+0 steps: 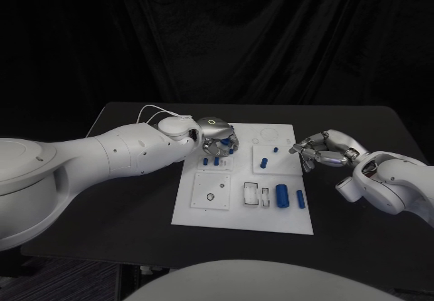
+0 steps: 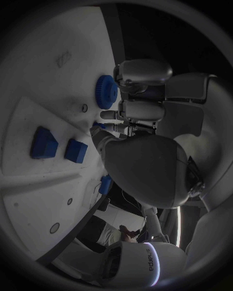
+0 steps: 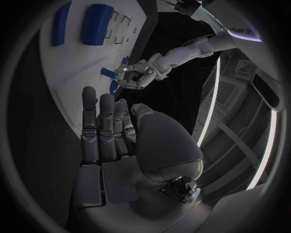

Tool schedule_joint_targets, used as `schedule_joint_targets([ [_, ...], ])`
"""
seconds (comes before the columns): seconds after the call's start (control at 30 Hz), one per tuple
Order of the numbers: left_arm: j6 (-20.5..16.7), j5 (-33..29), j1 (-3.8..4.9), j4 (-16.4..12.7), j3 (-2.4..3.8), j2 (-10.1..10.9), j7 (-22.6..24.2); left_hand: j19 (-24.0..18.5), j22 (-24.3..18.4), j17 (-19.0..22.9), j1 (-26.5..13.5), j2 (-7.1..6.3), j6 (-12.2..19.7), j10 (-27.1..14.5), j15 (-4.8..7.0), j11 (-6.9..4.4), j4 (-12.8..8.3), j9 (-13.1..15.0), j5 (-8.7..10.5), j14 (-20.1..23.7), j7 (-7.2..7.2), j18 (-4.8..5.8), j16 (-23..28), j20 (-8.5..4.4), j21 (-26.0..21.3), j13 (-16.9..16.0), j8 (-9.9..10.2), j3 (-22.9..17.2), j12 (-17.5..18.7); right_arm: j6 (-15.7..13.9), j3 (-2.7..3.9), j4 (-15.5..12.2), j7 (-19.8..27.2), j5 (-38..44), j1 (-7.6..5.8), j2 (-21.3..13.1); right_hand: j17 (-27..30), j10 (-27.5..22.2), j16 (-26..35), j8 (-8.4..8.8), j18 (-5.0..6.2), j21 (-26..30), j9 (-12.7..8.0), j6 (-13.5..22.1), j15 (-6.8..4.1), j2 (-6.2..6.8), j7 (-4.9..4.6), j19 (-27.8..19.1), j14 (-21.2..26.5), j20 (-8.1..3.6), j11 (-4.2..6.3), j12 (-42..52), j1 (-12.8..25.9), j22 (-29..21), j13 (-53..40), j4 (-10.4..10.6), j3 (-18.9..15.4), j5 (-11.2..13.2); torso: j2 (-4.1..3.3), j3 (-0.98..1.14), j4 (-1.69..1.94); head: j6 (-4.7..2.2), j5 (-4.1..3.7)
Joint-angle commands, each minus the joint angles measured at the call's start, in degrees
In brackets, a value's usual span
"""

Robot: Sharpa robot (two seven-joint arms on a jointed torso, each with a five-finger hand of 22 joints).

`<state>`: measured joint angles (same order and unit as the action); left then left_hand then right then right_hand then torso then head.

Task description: Assemble the parts on the task board

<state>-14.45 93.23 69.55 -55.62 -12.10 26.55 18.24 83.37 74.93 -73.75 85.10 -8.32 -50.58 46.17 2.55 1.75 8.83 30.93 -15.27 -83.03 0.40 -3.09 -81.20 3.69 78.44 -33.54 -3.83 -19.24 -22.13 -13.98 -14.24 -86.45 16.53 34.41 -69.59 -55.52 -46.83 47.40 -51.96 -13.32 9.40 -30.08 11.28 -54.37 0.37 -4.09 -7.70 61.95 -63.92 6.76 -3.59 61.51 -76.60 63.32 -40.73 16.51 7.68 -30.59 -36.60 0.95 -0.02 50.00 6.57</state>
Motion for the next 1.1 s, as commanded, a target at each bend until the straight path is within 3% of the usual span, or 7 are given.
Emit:
schedule_joint_targets([
  [0.03, 0.5, 0.3, -0.20, 0.2, 0.05, -0.3, -0.2, 0.1, 11.0, 0.1, 0.3, 0.04, -0.2, 0.6, 0.21, 0.13, -0.4, -0.1, -0.18, 0.1, 0.05, 0.12, 0.4, -0.02, -0.4, -0.1, 0.0, 0.1, -0.5, 0.5, 0.04, 0.0, -1.0, 0.0, 0.11, 0.1, 0.0, 0.2, 0.3, -0.25, 1.07, 0.3, 0.1, -0.1, 0.00, 0.05, 0.29, 0.5, 0.2, -0.06, 0.04, 0.2, -0.2, 0.1, 0.1, -0.1, 0.3, -0.4, -0.05, -0.03, -0.06, 0.00, 0.02],
  [0.37, 0.4, 0.3, -0.29, 0.4, 0.06, -0.5, -0.2, -0.1, 10.9, 0.8, 0.3, 0.83, -1.5, 2.2, 0.44, -0.36, -0.9, -0.4, -0.11, 0.4, 0.53, 0.02, 0.8, -0.20, -0.9, -0.5, -0.5, -0.2, -1.5, 0.7, 0.04, 0.2, -1.3, 0.0, 0.11, 0.3, 0.2, 0.2, 0.4, -0.25, 1.06, 0.3, 0.1, -0.1, 0.00, 0.00, 0.29, 0.5, 0.3, -0.07, 0.04, 0.1, -0.2, 0.1, 0.1, -0.1, 0.3, -0.4, -0.05, -0.03, 0.04, 0.00, -0.13],
  [0.63, 0.9, 0.3, -0.36, 0.3, 0.06, -0.5, -0.2, -0.2, 10.9, 1.2, 0.0, 1.60, -4.6, 4.2, 0.95, -1.23, -1.5, 0.4, 0.04, 0.6, 2.01, -0.02, 1.0, -0.55, -1.2, -0.8, -2.3, 0.3, -2.6, 0.9, 0.04, 0.3, -1.4, 0.0, 0.11, 0.4, 0.3, 0.2, 0.5, -0.25, 1.06, 0.3, 0.1, -0.1, 0.01, -0.03, 0.28, 0.5, 0.3, -0.07, 0.03, 0.1, -0.2, 0.1, 0.1, -0.1, 0.4, -0.4, -0.01, -0.06, 0.12, 0.00, -0.06],
  [1.1, -2.4, 0.3, -0.43, -0.9, 0.06, 0.6, 0.0, 0.4, 11.3, 1.5, 1.1, 3.15, -8.1, 8.0, 1.25, -1.56, -3.1, 1.4, -0.31, 0.4, 2.94, 0.24, 1.1, -0.88, -0.3, -0.8, -4.0, 0.1, -3.5, 1.1, 0.05, 0.2, -1.5, 0.0, 0.11, 0.2, 0.3, 0.2, 0.5, -0.25, 1.05, 0.3, 0.1, -0.1, 0.01, -0.10, 0.27, 0.5, 0.3, -0.07, 0.02, 0.1, -0.2, 0.1, 0.1, 0.0, 0.4, -0.4, -0.02, -0.05, 0.19, 0.00, -0.07],
])
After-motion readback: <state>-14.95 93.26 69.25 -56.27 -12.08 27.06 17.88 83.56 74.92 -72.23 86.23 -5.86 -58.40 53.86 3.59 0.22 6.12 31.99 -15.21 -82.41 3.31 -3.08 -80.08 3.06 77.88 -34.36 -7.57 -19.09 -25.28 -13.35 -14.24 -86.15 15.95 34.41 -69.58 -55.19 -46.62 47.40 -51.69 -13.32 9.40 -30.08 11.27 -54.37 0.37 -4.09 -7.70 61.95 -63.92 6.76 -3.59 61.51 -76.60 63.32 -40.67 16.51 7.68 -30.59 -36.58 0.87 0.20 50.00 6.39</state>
